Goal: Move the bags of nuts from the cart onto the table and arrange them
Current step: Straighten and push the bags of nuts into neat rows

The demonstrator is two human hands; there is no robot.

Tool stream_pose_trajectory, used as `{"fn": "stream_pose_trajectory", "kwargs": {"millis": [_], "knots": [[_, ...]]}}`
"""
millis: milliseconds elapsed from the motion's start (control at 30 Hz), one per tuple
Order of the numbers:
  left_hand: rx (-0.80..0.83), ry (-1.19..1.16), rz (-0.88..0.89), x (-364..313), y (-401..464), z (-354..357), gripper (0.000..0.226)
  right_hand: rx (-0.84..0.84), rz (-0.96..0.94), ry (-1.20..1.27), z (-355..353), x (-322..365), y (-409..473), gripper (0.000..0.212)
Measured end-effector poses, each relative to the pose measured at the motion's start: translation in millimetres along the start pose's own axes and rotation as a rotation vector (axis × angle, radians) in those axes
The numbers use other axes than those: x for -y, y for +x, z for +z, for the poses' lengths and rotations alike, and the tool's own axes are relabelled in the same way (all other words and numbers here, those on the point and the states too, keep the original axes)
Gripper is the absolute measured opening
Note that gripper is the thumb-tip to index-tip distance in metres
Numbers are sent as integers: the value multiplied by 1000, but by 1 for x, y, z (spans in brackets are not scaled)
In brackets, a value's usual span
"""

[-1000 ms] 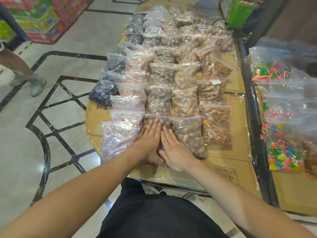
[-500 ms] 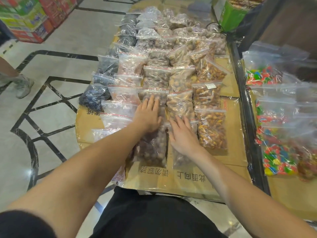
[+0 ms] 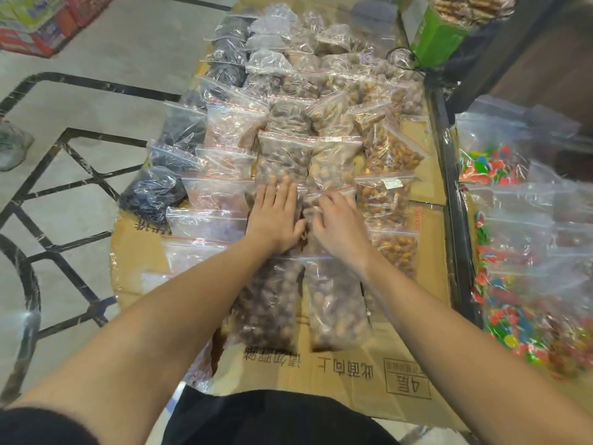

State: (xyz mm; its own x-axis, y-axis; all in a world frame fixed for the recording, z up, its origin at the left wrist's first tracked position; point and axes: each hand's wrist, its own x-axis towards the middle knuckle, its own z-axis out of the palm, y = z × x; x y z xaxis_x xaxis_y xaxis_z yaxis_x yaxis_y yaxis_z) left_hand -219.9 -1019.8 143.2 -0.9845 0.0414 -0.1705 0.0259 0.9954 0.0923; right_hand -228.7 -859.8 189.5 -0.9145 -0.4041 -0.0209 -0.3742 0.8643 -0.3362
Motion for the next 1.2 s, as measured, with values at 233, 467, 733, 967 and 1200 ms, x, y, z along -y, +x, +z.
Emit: {"fn": "stream_pose_trajectory", "kwargs": {"millis": [233, 467, 733, 967, 1200], "knots": [[127, 39, 52, 3, 14, -2, 111, 5, -15, 29, -17, -9, 64, 41], [-74, -8, 20, 4, 55, -59, 45, 19, -8, -8, -25, -20, 118, 44], [-42, -14, -21, 28, 124, -25, 76, 78, 73, -105, -9, -40, 140, 55], [119, -4, -29, 28, 126, -34, 77, -20, 120, -36, -15, -38, 164, 42], [-120, -62, 9, 39, 194, -74, 67, 20, 133, 59, -36, -60, 222, 41]]}}
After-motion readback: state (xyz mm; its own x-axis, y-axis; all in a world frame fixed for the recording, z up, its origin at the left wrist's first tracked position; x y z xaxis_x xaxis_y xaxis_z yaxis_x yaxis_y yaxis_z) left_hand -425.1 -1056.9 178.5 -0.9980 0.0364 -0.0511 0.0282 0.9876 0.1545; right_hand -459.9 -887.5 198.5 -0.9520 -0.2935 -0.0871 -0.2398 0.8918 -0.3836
